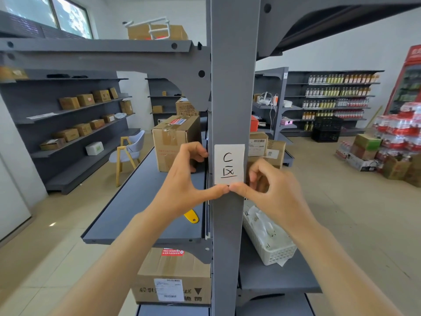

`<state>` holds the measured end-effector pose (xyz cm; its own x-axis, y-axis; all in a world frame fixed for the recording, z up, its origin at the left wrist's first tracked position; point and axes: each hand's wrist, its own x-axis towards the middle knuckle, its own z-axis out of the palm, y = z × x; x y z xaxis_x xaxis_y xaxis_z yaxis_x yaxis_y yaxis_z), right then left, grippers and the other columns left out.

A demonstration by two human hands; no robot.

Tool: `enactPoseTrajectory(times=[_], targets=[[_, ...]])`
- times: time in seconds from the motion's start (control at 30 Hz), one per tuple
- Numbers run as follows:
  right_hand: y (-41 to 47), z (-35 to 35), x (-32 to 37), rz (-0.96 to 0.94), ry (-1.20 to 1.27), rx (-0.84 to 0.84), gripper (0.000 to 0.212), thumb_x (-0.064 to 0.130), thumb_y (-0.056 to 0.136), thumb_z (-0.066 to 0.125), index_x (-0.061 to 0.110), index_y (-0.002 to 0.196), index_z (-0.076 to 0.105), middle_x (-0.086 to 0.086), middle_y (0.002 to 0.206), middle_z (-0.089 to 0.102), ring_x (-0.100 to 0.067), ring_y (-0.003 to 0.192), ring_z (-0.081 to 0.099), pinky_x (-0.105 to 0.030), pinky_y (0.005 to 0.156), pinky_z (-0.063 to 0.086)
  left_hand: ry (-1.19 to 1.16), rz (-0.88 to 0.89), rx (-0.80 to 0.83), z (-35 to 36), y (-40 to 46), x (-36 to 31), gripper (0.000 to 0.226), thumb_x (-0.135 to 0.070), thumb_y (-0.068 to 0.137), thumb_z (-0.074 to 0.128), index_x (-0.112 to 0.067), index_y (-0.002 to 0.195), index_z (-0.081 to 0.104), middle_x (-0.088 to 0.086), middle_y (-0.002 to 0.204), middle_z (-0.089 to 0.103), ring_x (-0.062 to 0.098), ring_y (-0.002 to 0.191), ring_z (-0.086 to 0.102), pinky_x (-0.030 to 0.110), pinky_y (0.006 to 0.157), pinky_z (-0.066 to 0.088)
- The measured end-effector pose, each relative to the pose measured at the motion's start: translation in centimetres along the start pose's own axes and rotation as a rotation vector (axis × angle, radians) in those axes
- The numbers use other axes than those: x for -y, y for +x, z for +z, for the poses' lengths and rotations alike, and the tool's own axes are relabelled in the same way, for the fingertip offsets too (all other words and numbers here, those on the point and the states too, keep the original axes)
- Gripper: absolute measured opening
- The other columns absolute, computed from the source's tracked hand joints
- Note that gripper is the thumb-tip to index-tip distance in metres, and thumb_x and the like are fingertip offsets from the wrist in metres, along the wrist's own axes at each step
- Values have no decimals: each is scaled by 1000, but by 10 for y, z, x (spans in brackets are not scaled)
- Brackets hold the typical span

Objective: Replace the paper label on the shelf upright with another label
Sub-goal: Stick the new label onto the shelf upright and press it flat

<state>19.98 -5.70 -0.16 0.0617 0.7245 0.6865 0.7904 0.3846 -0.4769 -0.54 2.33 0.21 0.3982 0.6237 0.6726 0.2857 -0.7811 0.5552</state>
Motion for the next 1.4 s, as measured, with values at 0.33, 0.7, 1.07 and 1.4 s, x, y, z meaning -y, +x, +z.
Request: enactPoseTrajectory(times=[0.33,0.7,1.07,1.4], targets=[[45,-23,40,-48,55,-175,39,58,86,68,26,76,48,-3,71,69,-21,64,68,-44,58,57,-21,22,-131,-26,43,-44,35,-40,82,78,-23,99,52,-2,101,67,10,90,63,19,73,53],[6,-11,10,42,-8,-13,40,58,78,76,27,72,51,8,56,61,-4,47,51,-17,50,43,-18,-31,-59,-2,2,-9,62,-45,66,88,-29,102,40,-10,103,59,6,96,59,28,79,53],[36,-17,34,30,-3,-146,46,67,82,67,24,77,53,5,70,71,-13,63,69,-42,58,59,-142,-42,-64,-19,33,-33,34,-43,85,74,-23,101,52,9,100,65,23,94,64,32,78,55],[25,-19,21,72,-37,-64,33,57,84,71,28,74,58,12,65,66,-2,56,58,-19,54,46,27,-11,-48,-10,17,-15,49,-48,78,78,-37,109,42,-6,103,64,9,95,61,18,77,49]])
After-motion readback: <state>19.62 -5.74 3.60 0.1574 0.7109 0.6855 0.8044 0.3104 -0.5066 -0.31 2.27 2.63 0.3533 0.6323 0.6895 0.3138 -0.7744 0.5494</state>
